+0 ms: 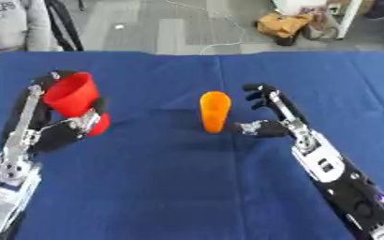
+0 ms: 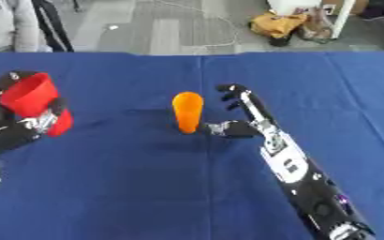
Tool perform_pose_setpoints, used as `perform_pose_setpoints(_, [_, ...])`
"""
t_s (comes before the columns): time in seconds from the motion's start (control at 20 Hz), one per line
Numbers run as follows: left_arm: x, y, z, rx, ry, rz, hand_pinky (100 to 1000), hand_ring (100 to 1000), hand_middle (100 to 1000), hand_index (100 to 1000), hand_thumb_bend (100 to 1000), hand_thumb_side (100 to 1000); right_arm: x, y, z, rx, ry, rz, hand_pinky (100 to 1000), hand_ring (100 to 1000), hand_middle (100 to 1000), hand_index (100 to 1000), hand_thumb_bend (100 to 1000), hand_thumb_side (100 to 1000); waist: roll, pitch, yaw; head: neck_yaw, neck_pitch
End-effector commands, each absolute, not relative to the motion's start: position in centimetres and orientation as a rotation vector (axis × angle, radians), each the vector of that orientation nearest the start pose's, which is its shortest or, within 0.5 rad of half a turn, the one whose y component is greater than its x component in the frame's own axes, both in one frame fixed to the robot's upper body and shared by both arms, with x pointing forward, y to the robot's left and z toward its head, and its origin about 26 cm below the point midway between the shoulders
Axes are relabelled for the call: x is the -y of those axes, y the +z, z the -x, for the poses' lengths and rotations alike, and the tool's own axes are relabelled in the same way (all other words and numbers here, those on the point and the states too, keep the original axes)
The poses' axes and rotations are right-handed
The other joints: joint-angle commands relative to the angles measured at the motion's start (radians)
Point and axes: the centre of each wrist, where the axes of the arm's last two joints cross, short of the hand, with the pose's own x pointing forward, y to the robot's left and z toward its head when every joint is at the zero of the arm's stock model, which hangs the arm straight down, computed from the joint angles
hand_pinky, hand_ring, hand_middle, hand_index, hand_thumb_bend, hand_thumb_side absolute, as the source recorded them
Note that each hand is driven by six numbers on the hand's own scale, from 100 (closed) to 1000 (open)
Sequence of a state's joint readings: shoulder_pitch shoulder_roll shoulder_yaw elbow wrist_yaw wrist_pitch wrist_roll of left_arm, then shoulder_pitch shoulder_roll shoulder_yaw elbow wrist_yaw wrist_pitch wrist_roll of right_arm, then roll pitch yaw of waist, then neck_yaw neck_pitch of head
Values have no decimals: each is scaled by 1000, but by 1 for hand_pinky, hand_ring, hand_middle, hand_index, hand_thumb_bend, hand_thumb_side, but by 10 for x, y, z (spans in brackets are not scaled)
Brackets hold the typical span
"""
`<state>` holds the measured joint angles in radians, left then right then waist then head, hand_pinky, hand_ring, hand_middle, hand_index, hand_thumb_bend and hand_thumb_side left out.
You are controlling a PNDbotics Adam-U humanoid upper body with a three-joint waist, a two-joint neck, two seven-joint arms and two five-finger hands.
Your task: Pour the contents of one cup into another cup.
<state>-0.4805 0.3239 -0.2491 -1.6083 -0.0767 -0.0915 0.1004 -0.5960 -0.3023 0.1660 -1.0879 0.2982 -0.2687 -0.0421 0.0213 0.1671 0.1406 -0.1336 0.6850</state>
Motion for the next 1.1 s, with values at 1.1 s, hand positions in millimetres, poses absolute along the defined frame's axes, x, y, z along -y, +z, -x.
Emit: perform_pose_setpoints(1.1, [-190, 157, -361, 2176, -577, -77, 100, 236, 353, 690, 412, 290, 214, 65, -439, 1914, 810, 367, 646, 747, 766, 800, 1000, 506, 10, 6, 34, -36, -14])
